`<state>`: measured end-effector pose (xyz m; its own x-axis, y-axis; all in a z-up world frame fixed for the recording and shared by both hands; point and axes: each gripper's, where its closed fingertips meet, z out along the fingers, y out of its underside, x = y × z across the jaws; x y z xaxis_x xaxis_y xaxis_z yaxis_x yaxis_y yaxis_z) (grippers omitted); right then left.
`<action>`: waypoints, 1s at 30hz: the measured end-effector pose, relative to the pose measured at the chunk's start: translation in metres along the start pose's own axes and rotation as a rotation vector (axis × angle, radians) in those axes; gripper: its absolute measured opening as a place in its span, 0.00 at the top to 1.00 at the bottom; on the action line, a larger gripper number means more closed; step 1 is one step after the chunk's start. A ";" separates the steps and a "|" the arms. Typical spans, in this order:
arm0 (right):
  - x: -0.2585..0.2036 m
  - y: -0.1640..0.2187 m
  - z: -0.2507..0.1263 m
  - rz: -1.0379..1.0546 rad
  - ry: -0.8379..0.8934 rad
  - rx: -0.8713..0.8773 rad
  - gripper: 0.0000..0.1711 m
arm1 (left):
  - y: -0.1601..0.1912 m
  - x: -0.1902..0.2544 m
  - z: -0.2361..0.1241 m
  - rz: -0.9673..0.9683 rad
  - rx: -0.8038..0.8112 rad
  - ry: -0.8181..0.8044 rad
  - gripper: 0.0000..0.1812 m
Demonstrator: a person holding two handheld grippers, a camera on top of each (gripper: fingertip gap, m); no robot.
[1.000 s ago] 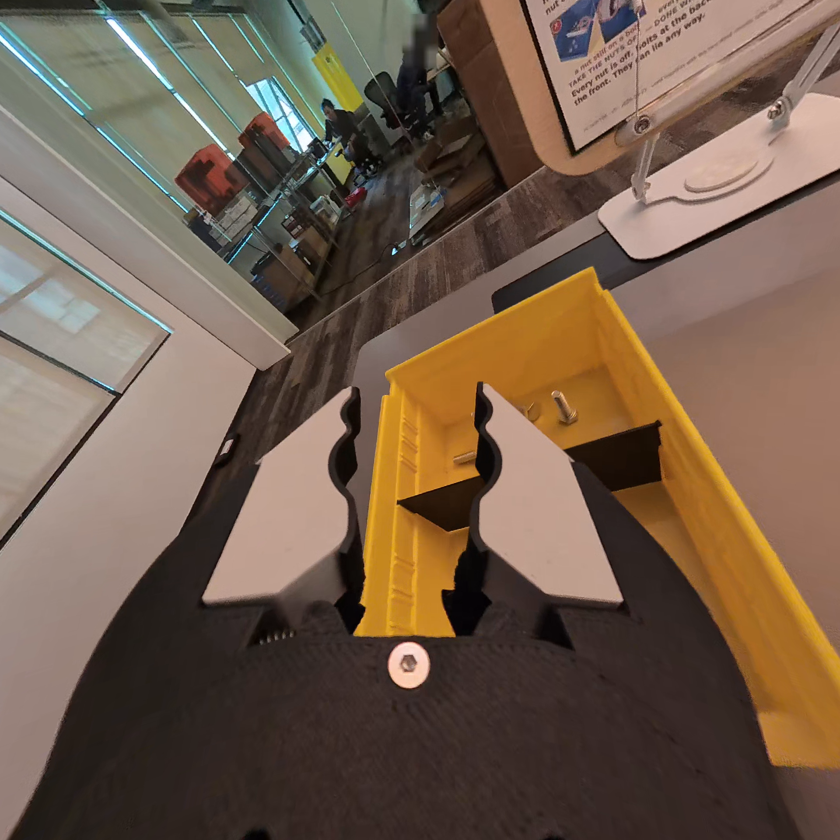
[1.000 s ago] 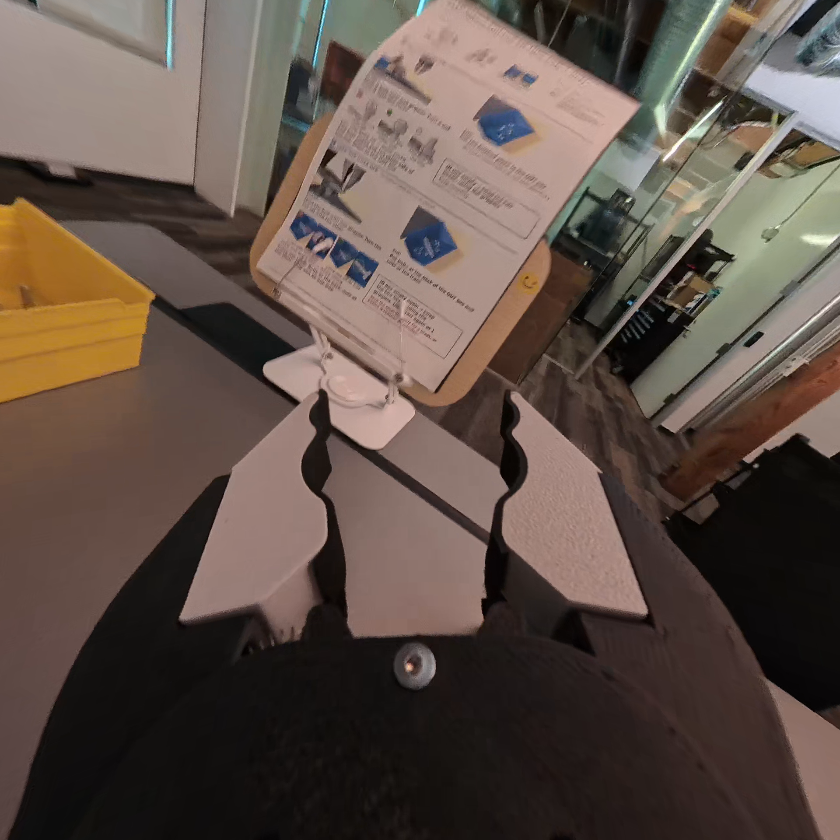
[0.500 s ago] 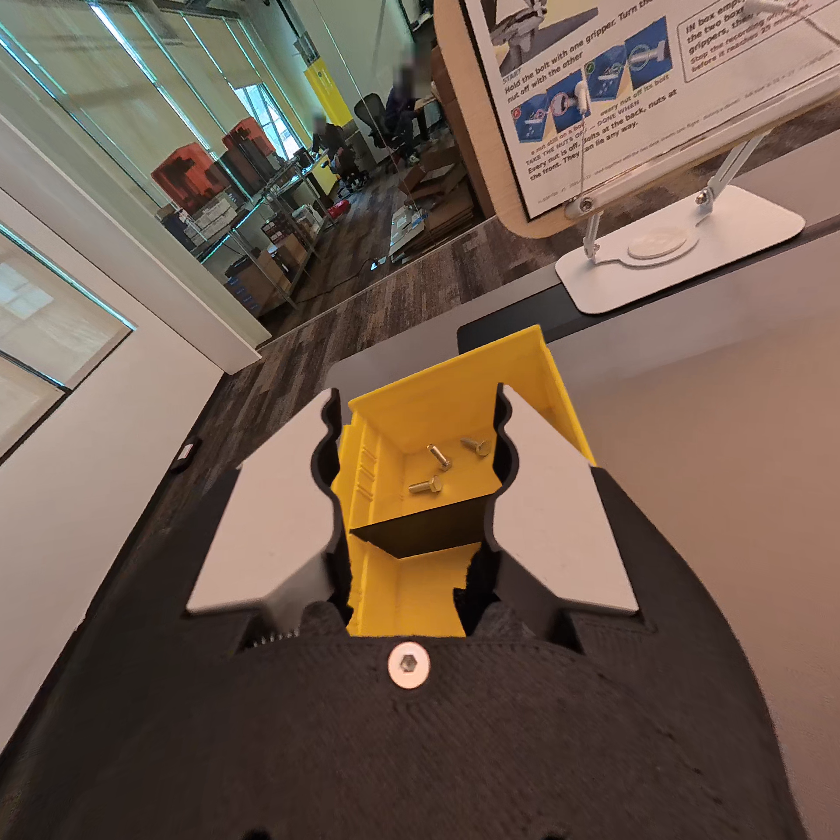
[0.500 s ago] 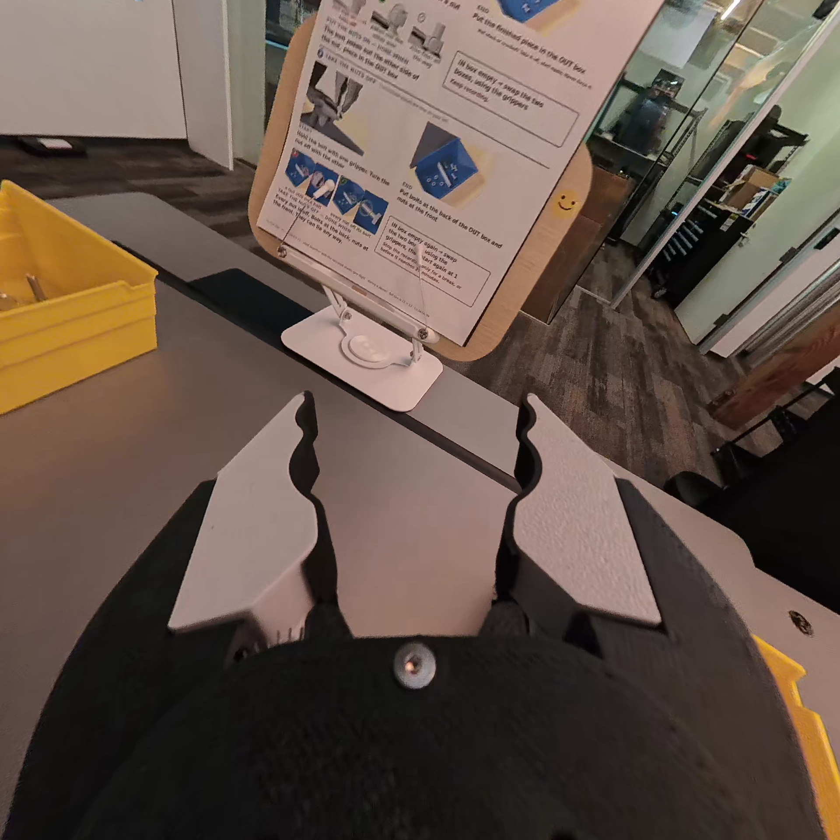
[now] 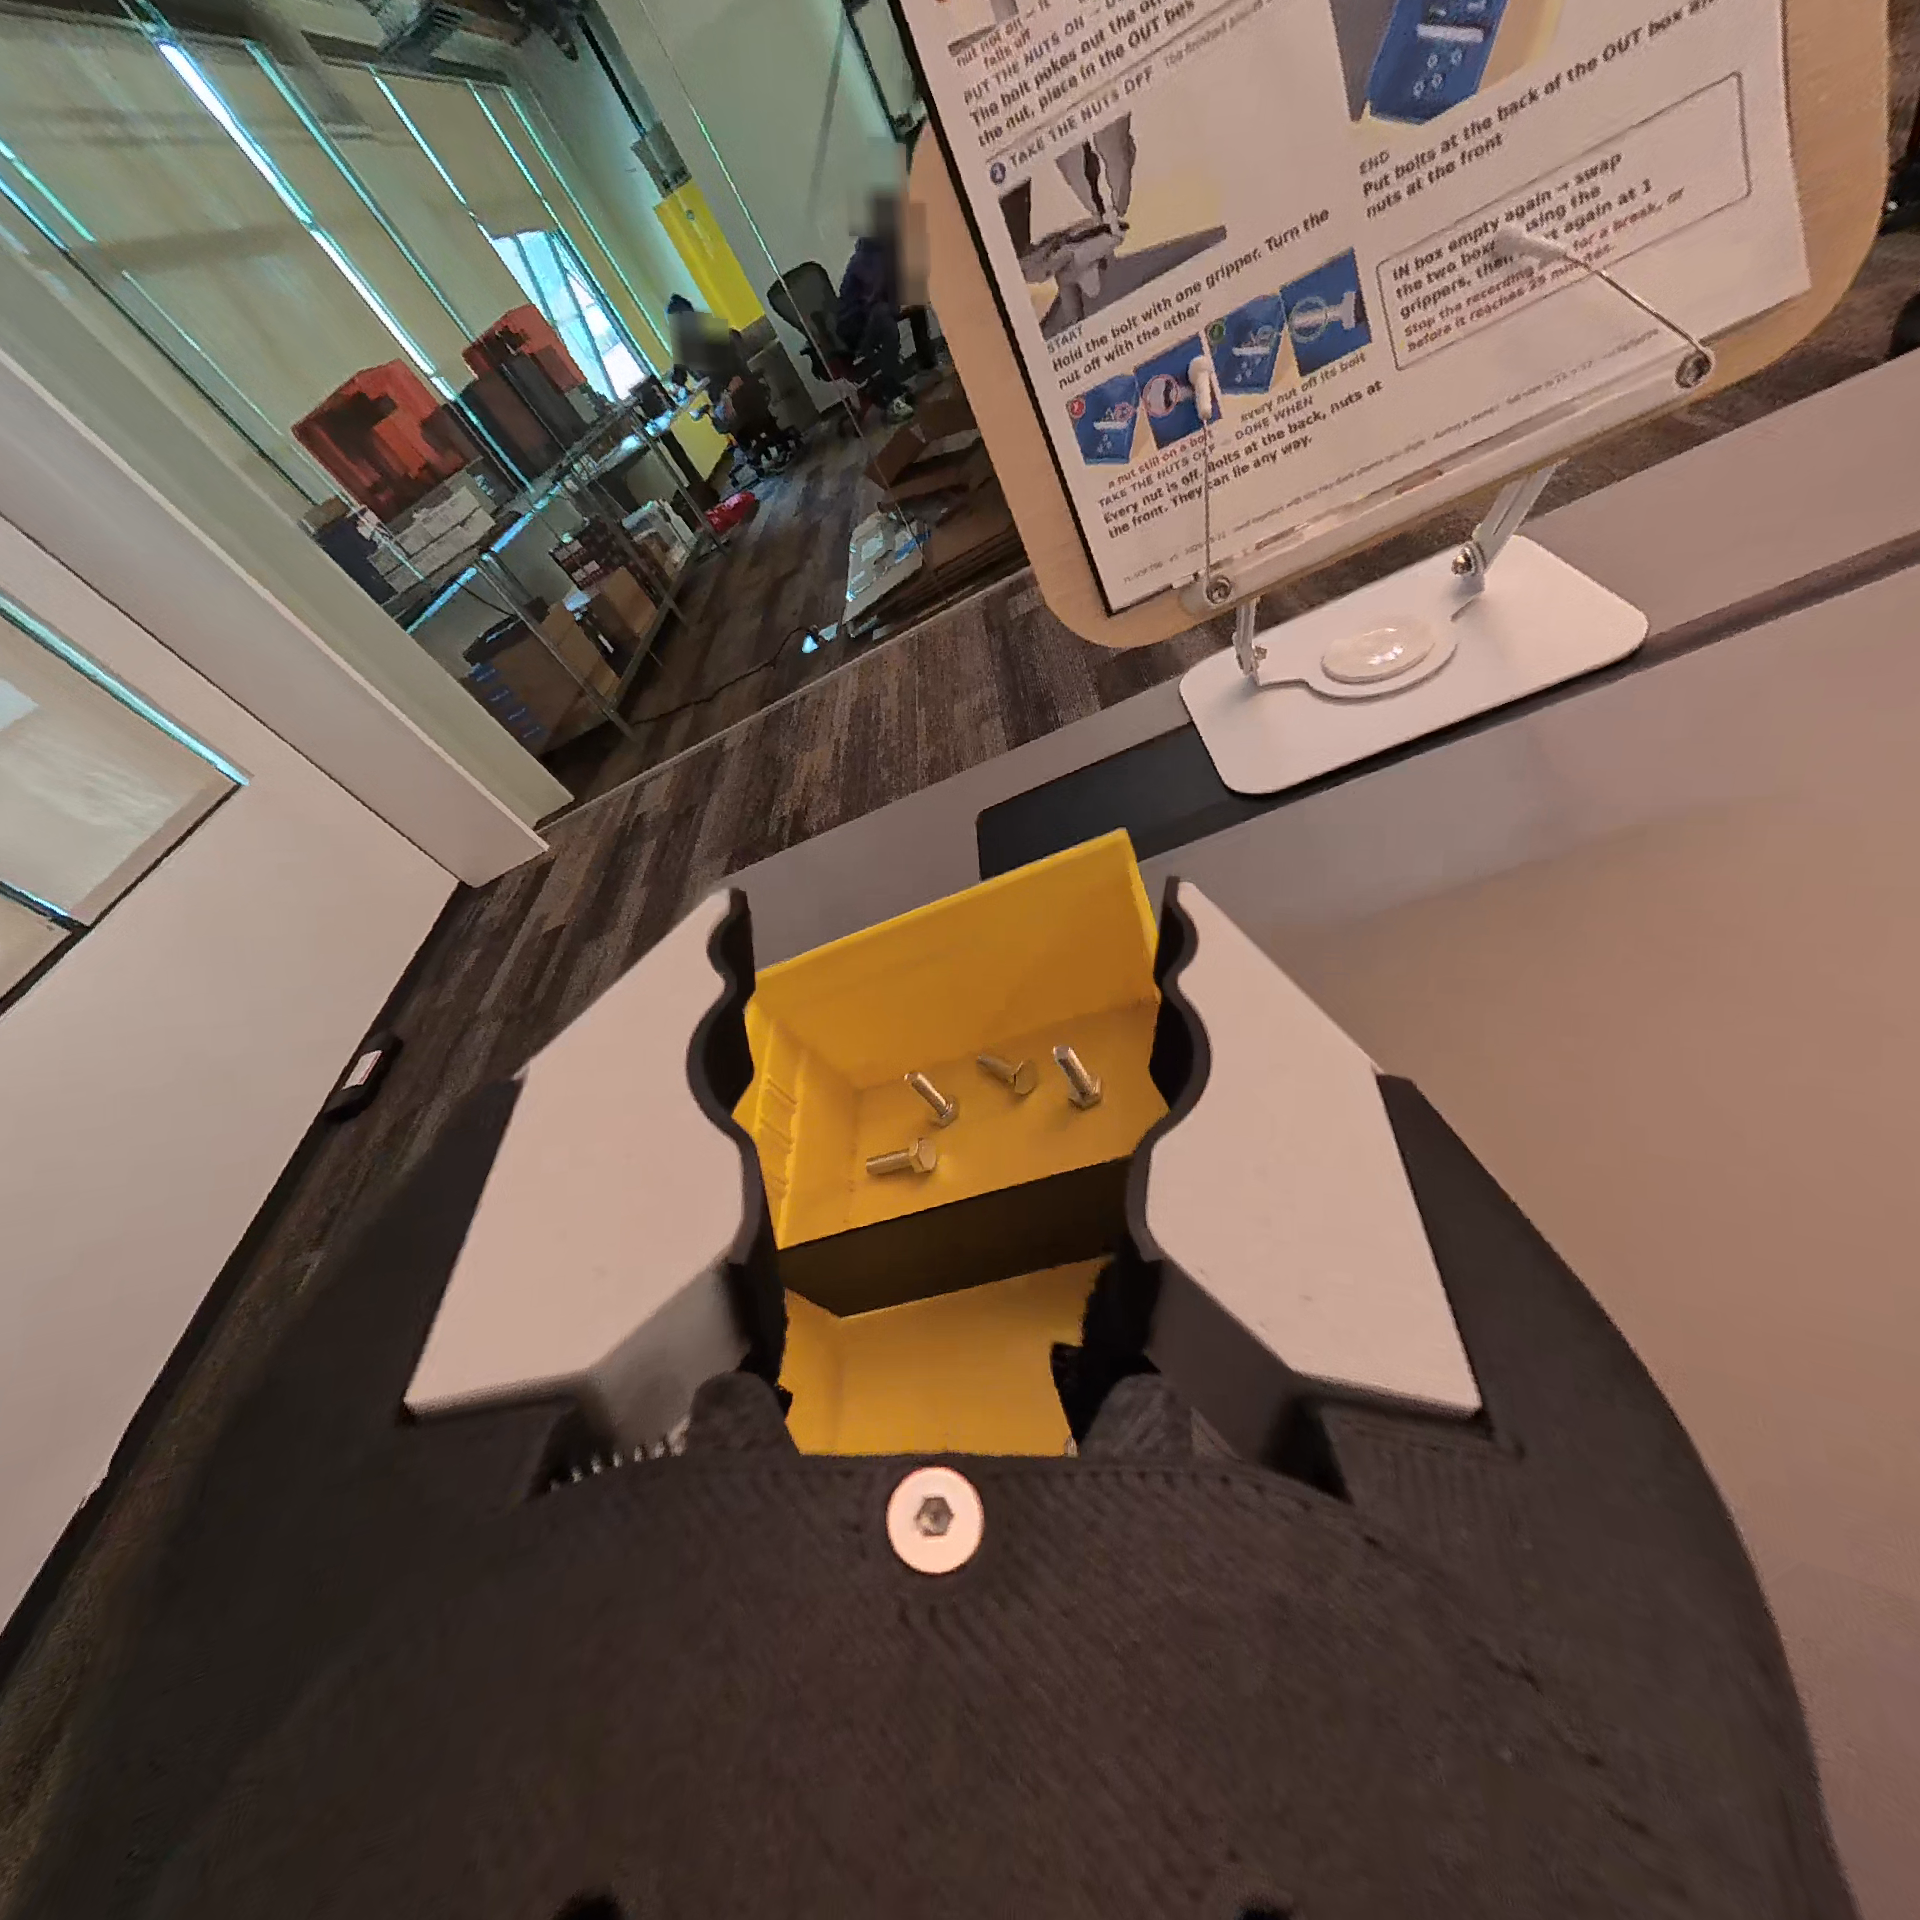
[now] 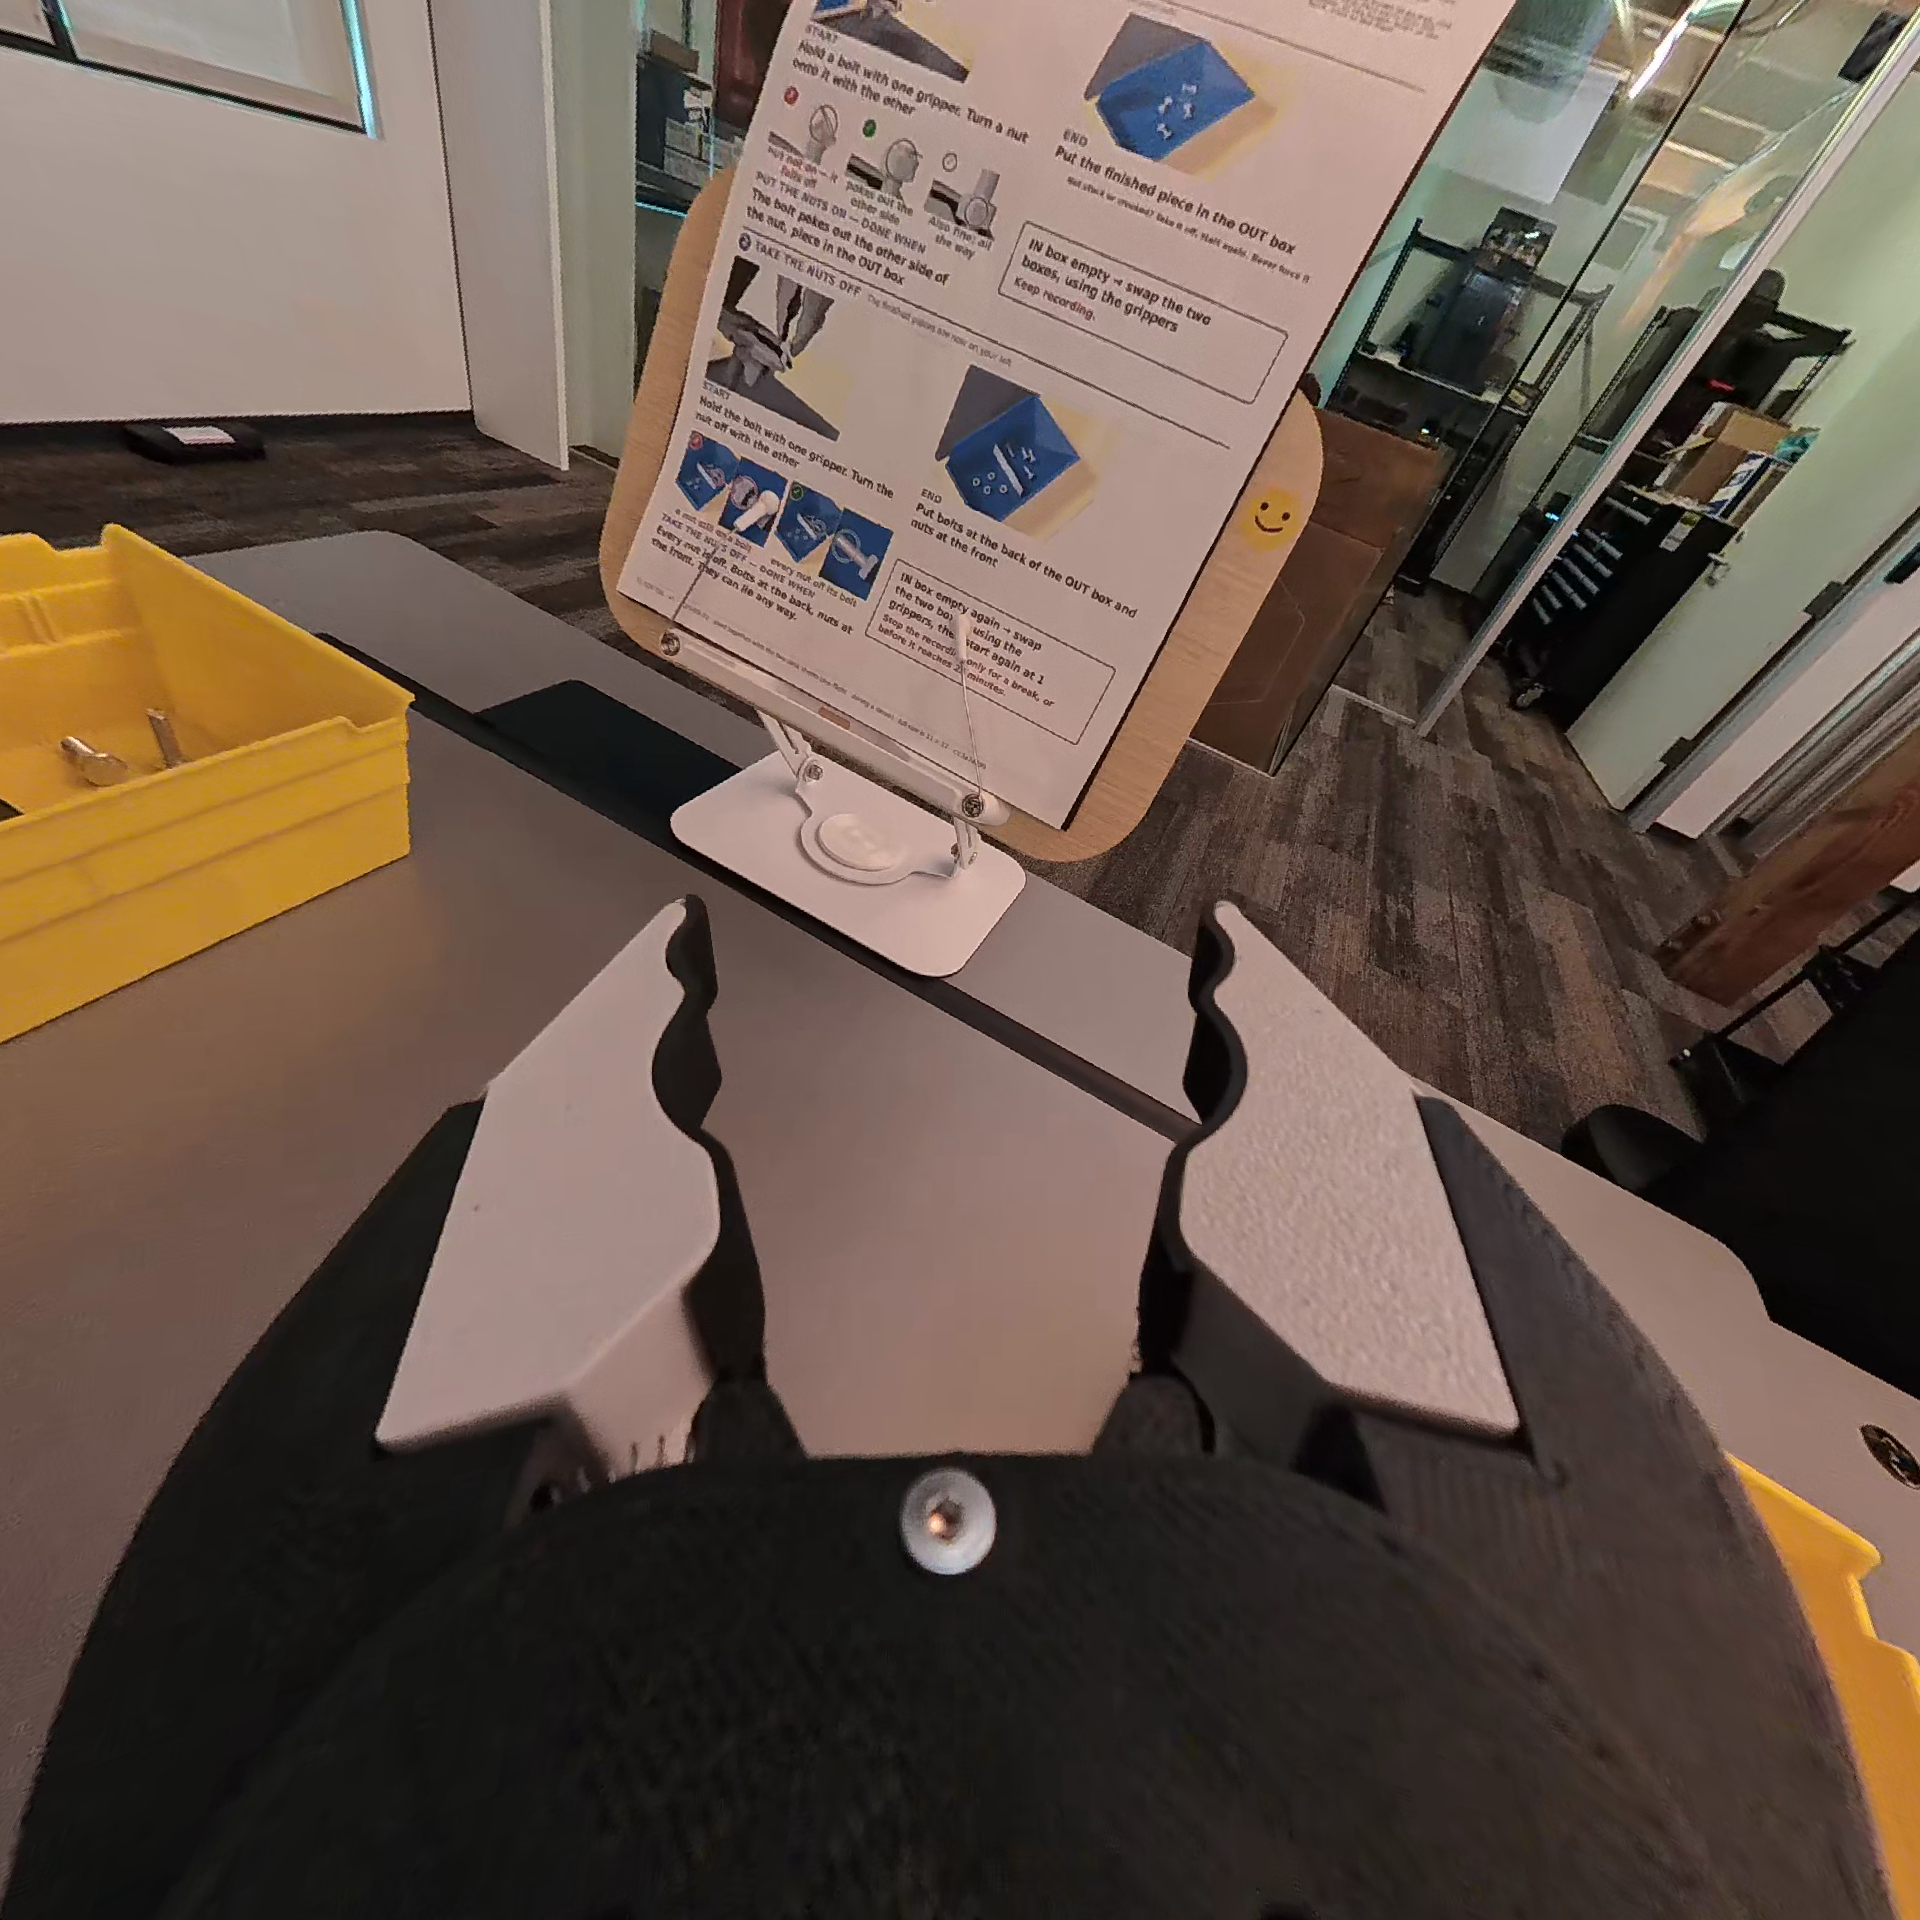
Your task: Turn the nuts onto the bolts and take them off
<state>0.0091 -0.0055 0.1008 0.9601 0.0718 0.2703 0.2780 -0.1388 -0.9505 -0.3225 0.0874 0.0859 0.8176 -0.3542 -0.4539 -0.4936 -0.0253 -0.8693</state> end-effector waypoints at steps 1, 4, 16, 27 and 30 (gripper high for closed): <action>-0.001 -0.001 0.000 0.000 -0.010 0.003 0.47 | 0.004 0.000 -0.003 0.005 -0.019 0.021 0.60; -0.005 0.003 0.000 -0.003 -0.051 -0.016 0.47 | 0.032 0.003 -0.014 -0.064 -0.137 0.205 0.63; -0.038 0.001 0.008 -0.044 -0.190 -0.024 0.54 | 0.158 0.000 -0.007 -0.153 -0.472 0.434 0.73; -0.050 0.015 0.024 -0.028 -0.193 -0.077 0.54 | 0.143 -0.027 0.007 -0.203 -0.362 0.256 0.68; -0.049 0.017 0.026 -0.016 -0.184 -0.084 0.54 | 0.119 -0.037 0.007 -0.205 -0.280 0.180 0.65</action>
<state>-0.0342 0.0139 0.0672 0.9359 0.2526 0.2456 0.3022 -0.2171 -0.9282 -0.4090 0.1038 -0.0018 0.8549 -0.4728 -0.2135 -0.4078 -0.3581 -0.8399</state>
